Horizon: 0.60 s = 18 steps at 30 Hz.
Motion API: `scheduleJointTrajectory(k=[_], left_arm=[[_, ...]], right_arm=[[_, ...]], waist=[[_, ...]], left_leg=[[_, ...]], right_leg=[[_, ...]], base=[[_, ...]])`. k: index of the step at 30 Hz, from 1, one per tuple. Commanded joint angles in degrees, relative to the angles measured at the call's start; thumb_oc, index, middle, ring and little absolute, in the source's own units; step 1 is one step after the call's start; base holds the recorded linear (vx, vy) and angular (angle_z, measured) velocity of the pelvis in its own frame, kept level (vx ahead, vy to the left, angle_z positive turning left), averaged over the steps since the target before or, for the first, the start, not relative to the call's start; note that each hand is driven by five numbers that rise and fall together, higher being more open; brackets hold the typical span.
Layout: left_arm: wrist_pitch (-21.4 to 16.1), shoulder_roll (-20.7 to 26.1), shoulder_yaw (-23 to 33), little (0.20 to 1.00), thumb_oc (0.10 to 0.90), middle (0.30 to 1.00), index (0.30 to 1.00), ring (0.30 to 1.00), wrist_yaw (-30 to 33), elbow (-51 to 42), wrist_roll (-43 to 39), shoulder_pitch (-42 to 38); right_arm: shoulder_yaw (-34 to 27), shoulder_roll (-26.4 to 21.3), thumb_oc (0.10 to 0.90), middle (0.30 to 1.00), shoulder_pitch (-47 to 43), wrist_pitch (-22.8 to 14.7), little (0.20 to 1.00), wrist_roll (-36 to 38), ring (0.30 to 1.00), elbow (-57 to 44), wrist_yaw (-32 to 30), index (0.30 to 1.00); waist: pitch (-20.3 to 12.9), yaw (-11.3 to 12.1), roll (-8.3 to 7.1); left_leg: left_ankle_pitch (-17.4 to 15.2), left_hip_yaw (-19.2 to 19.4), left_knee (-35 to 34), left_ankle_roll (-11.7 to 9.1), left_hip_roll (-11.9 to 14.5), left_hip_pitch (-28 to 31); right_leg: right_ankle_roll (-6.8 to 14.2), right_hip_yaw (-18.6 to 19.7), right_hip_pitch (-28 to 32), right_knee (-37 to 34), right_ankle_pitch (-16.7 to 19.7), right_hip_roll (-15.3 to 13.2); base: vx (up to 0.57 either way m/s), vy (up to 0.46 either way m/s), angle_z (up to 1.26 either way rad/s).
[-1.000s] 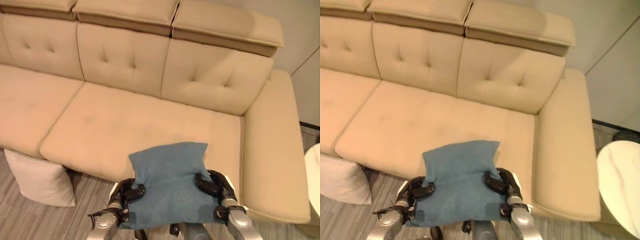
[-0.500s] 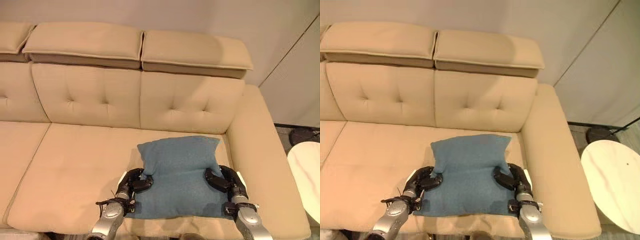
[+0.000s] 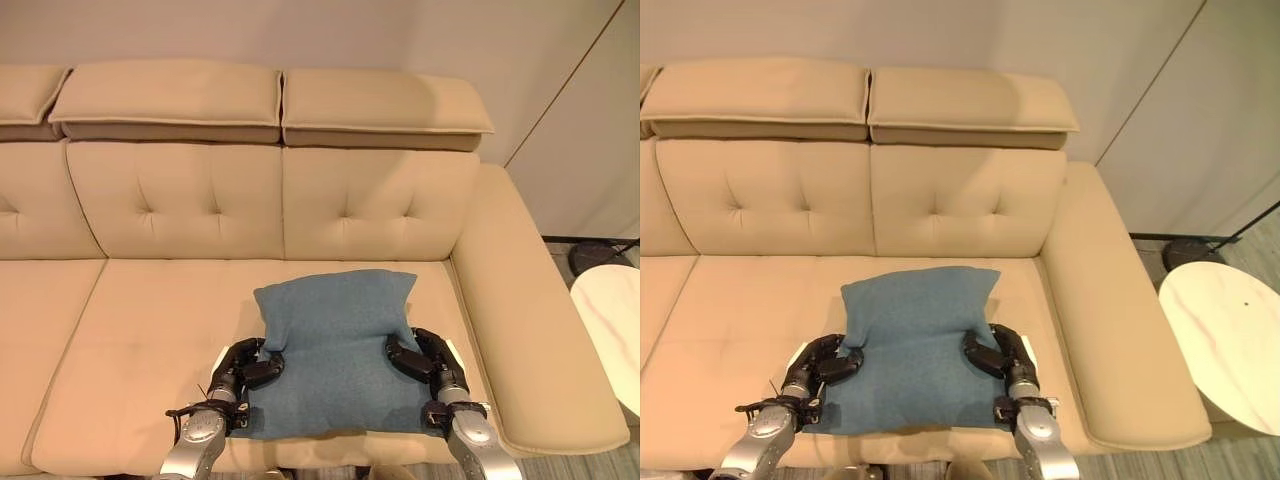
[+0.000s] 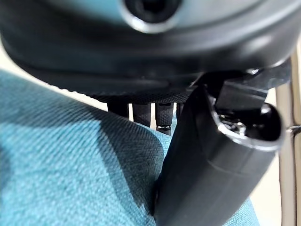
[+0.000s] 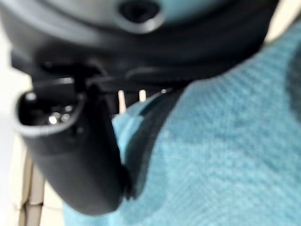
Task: Pick up all the scattered cushions and arrange them neatly on the sofa.
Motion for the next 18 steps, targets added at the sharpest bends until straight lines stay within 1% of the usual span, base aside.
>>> scheduleJointTrajectory(k=[1, 3, 6, 7, 9, 10, 12, 15, 16, 18], left_arm=[[-6.7, -1.4, -0.3, 0.3, 0.4, 0.3, 0.3, 0.3, -2.2, -7.5, -0.4, -3.2], [-6.8, -1.6, -0.8, 0.3, 0.4, 0.3, 0.3, 0.3, -2.2, -8.2, -0.2, -3.5], [-6.9, -2.5, -1.7, 0.3, 0.4, 0.3, 0.3, 0.3, -1.6, -8.9, -0.5, -5.5], [-7.0, -2.7, -1.8, 0.3, 0.4, 0.3, 0.3, 0.3, -1.5, -9.1, -0.4, -6.0], [-7.3, -2.9, -2.1, 0.3, 0.4, 0.3, 0.3, 0.3, -0.7, -10.0, -0.4, -7.3], [-7.3, -2.9, -2.1, 0.3, 0.4, 0.3, 0.3, 0.3, -0.7, -10.0, -0.4, -7.3], [-7.7, -3.5, -2.8, 0.3, 0.4, 0.3, 0.3, 0.3, -0.2, -10.9, -0.1, -8.8], [-8.0, -2.9, -3.5, 0.3, 0.4, 0.3, 0.3, 0.3, 0.9, -11.1, 0.7, -11.3], [-8.2, -2.1, -3.7, 0.3, 0.4, 0.3, 0.3, 0.3, 1.2, -11.7, 1.5, -12.8], [-8.4, -1.8, -3.6, 0.3, 0.4, 0.3, 0.3, 0.3, 1.6, -11.8, 1.6, -13.5]], right_arm=[[-1.7, -0.3, 0.4, 0.3, -6.6, -7.0, 0.3, 0.4, 0.3, -6.4, 0.3, 0.3], [-2.5, -0.8, 0.4, 0.3, -5.7, -7.2, 0.3, 0.8, 0.3, -7.3, 0.1, 0.3], [-3.5, -2.5, 0.4, 0.3, -5.5, -7.1, 0.3, 0.5, 0.3, -7.3, -1.0, 0.3], [-3.6, -2.9, 0.4, 0.3, -5.8, -6.9, 0.3, 0.4, 0.3, -7.2, -1.1, 0.3], [-3.5, -3.2, 0.4, 0.3, -6.2, -6.9, 0.3, 0.3, 0.3, -7.0, -1.5, 0.3], [-3.5, -3.2, 0.4, 0.3, -6.3, -7.0, 0.3, 0.3, 0.3, -7.0, -1.5, 0.3], [-3.7, -3.5, 0.4, 0.3, -6.4, -6.9, 0.3, -1.8, 0.3, -7.4, -2.2, 0.3], [-3.6, -3.7, 0.4, 0.3, -7.6, -6.7, 0.3, -2.9, 0.3, -7.5, -3.0, 0.3], [-3.5, -3.6, 0.4, 0.3, -8.7, -6.8, 0.3, -4.0, 0.3, -7.6, -3.8, 0.3], [-3.2, -3.6, 0.4, 0.3, -9.5, -7.0, 0.3, -4.6, 0.3, -7.5, -4.4, 0.3]], waist=[[-5.3, 1.2, -0.21], [-5.1, 0.8, -0.33], [-3.9, 0.1, -0.14], [-3.8, 0.0, -0.06], [-3.4, -0.2, -0.58], [-3.4, -0.2, -0.54], [-4.2, -1.1, 0.72], [-4.2, -1.8, 1.26], [-3.9, -1.9, 1.42], [-3.7, -1.8, 1.38]], left_leg=[[-6.8, 1.4, 0.5, -2.6, 0.8, 0.3], [-7.0, 1.1, 2.2, -2.9, 0.6, -0.8], [-7.3, 0.8, 7.7, -4.0, 1.3, -4.7], [-7.8, 0.7, 8.7, -4.1, 1.5, -5.2], [-9.1, -0.4, 12.3, -4.3, 1.6, -6.6], [-9.3, -0.5, 12.6, -4.3, 1.6, -6.8], [-8.6, -0.8, 7.9, -4.3, 2.2, -4.7], [-7.9, -0.3, 4.9, -4.0, 1.8, -4.3], [-8.0, 0.6, 4.7, -3.7, 1.5, -4.8], [-8.2, 1.1, 5.1, -3.4, 1.5, -5.3]], right_leg=[[0.4, 0.5, -3.3, 1.4, -1.5, 3.1], [-0.2, 0.0, -2.3, -0.3, -1.4, 3.1], [-0.7, -2.5, -2.2, -1.2, -1.4, 2.3], [-0.7, -3.0, -2.3, -1.1, -1.3, 2.0], [-0.5, -3.6, -2.7, -0.7, -0.7, 0.9], [-0.5, -3.6, -2.8, -0.7, -0.7, 1.0], [-0.2, -4.0, -3.3, -0.1, -1.4, 1.3], [0.1, -3.4, -5.2, 1.3, -1.7, 0.8], [0.1, -2.9, -6.6, 2.0, -1.7, 0.4], [0.2, -2.6, -7.3, 2.4, -1.6, 0.3]], base=[[-0.02, -0.111, 0.19], [-0.02, -0.093, 0.26], [-0.1, -0.023, 0.45], [-0.07, 0.019, 0.33], [-0.04, 0.009, 0.34], [0.03, 0.053, 0.12], [0.09, 0.099, -0.01], [0.04, 0.1, -0.01], [-0.01, 0.118, -0.14], [-0.02, 0.064, -0.23]])
